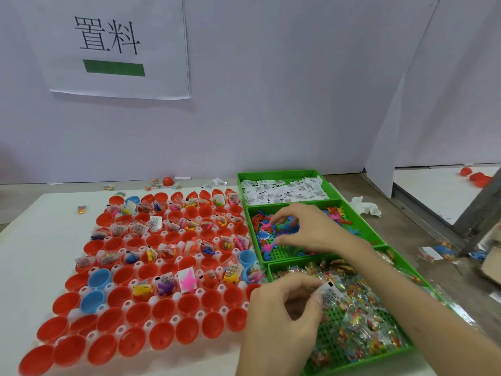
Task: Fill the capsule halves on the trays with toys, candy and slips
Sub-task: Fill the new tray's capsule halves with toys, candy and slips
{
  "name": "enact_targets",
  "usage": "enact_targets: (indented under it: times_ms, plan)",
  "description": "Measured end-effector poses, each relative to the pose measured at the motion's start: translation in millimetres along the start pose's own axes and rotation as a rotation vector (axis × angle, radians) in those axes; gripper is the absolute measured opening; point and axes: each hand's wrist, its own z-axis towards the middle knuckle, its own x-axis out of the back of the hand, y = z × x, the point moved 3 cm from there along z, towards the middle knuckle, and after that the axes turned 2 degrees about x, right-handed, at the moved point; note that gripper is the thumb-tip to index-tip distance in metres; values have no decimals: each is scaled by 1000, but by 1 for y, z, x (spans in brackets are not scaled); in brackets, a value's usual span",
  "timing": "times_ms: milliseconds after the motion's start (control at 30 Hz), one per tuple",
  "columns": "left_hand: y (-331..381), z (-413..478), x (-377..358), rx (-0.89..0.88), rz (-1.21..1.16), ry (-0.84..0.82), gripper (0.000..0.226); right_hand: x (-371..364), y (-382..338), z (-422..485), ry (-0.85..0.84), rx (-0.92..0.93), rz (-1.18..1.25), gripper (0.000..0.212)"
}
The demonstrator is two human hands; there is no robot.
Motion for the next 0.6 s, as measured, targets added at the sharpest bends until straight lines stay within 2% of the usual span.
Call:
enact_targets:
  times_ms: [67, 233, 367, 467, 500, 600]
  plan:
    - [0, 0, 0, -12, 6, -1, 17, -5, -1, 2, -12, -17, -115, 33]
    - [1, -1, 0, -30, 6, 12, 17, 3, 8, 4, 168, -142, -178, 9]
    - [6, -3, 1, -97, 16, -12, 17, 18, 21, -2, 304, -208, -80, 8]
    - [8, -4, -2, -138, 41, -55, 14, 37, 31, -11, 277, -259, 12, 8]
    - [9, -4, -4, -145, 52, -72, 16, 42, 35, -14, 228, -293, -4, 15]
    - [9, -5, -7, -158, 83, -105, 20, 43, 44, -25, -14, -422, -84, 57]
